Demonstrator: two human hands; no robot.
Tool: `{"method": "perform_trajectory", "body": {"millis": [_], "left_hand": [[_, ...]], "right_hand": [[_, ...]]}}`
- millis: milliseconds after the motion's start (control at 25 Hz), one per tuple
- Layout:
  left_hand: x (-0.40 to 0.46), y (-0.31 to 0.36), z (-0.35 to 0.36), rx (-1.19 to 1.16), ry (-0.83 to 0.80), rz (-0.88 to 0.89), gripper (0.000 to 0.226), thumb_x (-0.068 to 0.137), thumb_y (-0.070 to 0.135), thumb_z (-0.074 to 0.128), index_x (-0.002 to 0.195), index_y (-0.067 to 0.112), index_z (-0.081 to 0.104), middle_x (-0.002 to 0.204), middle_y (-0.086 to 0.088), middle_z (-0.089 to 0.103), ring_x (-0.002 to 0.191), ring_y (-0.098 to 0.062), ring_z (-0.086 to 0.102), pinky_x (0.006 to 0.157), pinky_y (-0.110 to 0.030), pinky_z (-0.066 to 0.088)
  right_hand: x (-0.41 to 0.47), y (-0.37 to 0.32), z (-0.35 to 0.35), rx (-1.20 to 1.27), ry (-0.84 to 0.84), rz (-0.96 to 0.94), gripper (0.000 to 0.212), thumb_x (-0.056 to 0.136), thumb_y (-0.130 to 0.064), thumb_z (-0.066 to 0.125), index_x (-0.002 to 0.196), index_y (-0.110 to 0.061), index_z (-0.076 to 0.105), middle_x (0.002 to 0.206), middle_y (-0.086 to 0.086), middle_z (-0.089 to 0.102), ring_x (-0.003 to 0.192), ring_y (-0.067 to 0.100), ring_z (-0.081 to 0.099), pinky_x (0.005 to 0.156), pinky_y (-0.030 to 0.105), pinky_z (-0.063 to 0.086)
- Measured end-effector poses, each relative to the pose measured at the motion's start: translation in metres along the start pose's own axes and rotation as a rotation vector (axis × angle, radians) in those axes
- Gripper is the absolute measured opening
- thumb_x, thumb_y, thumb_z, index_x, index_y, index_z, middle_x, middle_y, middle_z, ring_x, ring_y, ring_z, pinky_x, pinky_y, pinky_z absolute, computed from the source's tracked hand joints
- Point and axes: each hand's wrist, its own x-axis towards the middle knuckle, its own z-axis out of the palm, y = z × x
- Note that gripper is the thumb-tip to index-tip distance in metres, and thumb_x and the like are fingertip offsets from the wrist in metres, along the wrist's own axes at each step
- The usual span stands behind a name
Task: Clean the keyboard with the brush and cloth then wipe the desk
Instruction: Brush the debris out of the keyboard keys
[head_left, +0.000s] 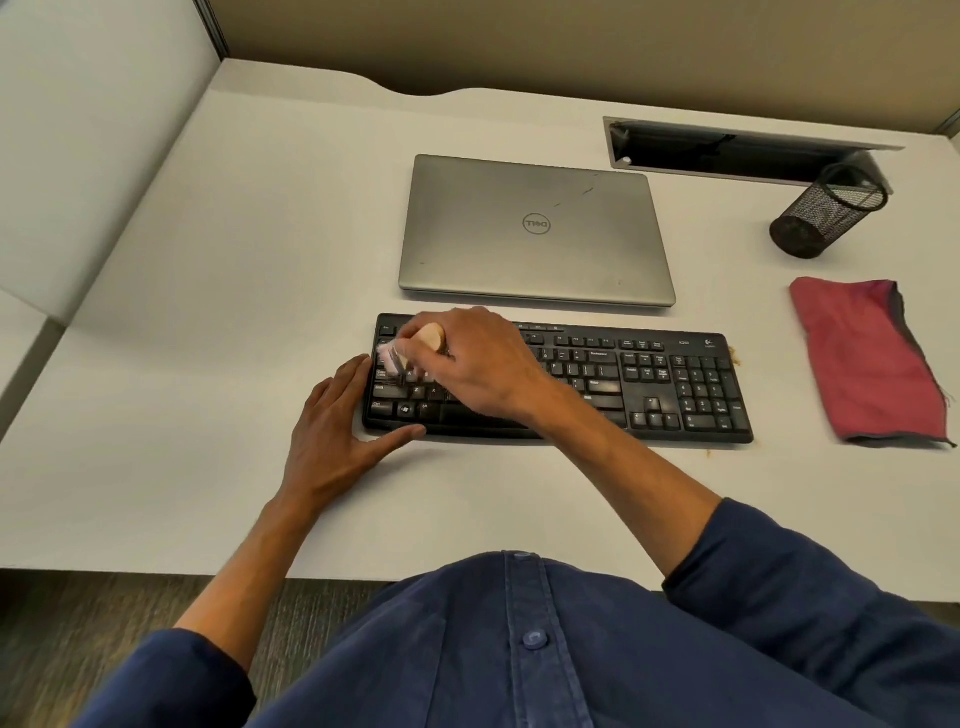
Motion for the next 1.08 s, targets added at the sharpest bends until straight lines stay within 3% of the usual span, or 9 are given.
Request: {"method": "perform_trajectory", "body": {"millis": [80, 240, 360, 520, 680, 840, 960, 1080], "left_hand": [[0.0, 0.002, -0.001, -0.015, 0.015, 0.002, 0.098, 0.073, 0.082, 0.052, 0.153, 0.028, 0.034, 0.156, 0.008, 0.038, 0.139, -0.019, 0.037, 0.108, -0.037, 0.036], [0.0, 0.004, -0.002, -0.03, 0.035, 0.011, 0.089, 0.076, 0.078, 0.06, 0.147, 0.028, 0.044, 0.152, 0.01, 0.044, 0.134, -0.016, 0.04, 0.102, -0.034, 0.038], [0.001, 0.003, 0.0, -0.035, 0.043, -0.003, 0.085, 0.074, 0.07, 0.064, 0.146, 0.028, 0.047, 0.155, 0.01, 0.04, 0.139, -0.016, 0.038, 0.106, -0.036, 0.037], [0.001, 0.001, 0.0, -0.054, 0.007, -0.064, 0.104, 0.07, 0.08, 0.063, 0.153, 0.024, 0.038, 0.159, 0.008, 0.034, 0.144, -0.017, 0.034, 0.113, -0.04, 0.034], [0.0, 0.003, 0.001, -0.061, 0.003, -0.054, 0.104, 0.071, 0.073, 0.06, 0.157, 0.025, 0.025, 0.163, 0.006, 0.024, 0.146, -0.021, 0.031, 0.114, -0.041, 0.03], [0.003, -0.001, 0.001, -0.029, -0.016, -0.038, 0.101, 0.07, 0.083, 0.053, 0.155, 0.032, 0.031, 0.16, 0.013, 0.032, 0.139, -0.021, 0.038, 0.107, -0.046, 0.04], [0.003, -0.004, 0.002, -0.029, -0.013, -0.022, 0.099, 0.071, 0.083, 0.051, 0.153, 0.033, 0.033, 0.157, 0.014, 0.036, 0.136, -0.021, 0.04, 0.103, -0.045, 0.043], [0.002, -0.002, 0.002, -0.031, -0.014, -0.026, 0.101, 0.07, 0.083, 0.05, 0.154, 0.029, 0.033, 0.157, 0.009, 0.037, 0.138, -0.022, 0.039, 0.105, -0.046, 0.041]], "right_hand": [[0.013, 0.002, -0.003, -0.044, -0.06, -0.035, 0.028, 0.098, -0.043, 0.052, 0.104, -0.02, 0.068, 0.088, -0.006, 0.072, 0.079, 0.013, 0.06, 0.073, 0.032, 0.046], [0.037, 0.001, -0.003, -0.12, -0.141, -0.117, 0.031, 0.096, -0.043, 0.055, 0.09, -0.015, 0.069, 0.079, -0.004, 0.071, 0.075, 0.015, 0.062, 0.071, 0.035, 0.05], [0.044, 0.002, -0.007, -0.135, -0.194, -0.137, 0.031, 0.096, -0.041, 0.056, 0.083, -0.015, 0.069, 0.071, -0.005, 0.069, 0.069, 0.01, 0.061, 0.067, 0.032, 0.049], [0.037, 0.01, -0.017, -0.164, -0.295, -0.122, 0.027, 0.097, -0.036, 0.057, 0.084, -0.016, 0.07, 0.072, -0.004, 0.07, 0.068, 0.009, 0.063, 0.068, 0.029, 0.05], [0.034, 0.011, -0.039, -0.255, -0.378, -0.061, 0.021, 0.097, -0.032, 0.057, 0.079, -0.022, 0.059, 0.068, -0.007, 0.058, 0.061, 0.006, 0.052, 0.062, 0.023, 0.042], [0.035, -0.003, -0.028, -0.159, -0.32, -0.147, 0.025, 0.096, -0.033, 0.059, 0.077, -0.018, 0.067, 0.065, -0.005, 0.063, 0.054, 0.002, 0.049, 0.058, 0.022, 0.042], [0.036, -0.005, -0.019, -0.17, -0.316, -0.174, 0.038, 0.096, -0.035, 0.058, 0.06, -0.024, 0.05, 0.055, -0.007, 0.05, 0.049, 0.007, 0.04, 0.054, 0.027, 0.034], [0.033, 0.006, -0.029, -0.23, -0.399, -0.136, 0.034, 0.098, -0.04, 0.054, 0.068, -0.024, 0.054, 0.062, -0.008, 0.053, 0.054, 0.006, 0.043, 0.058, 0.026, 0.039]]}}
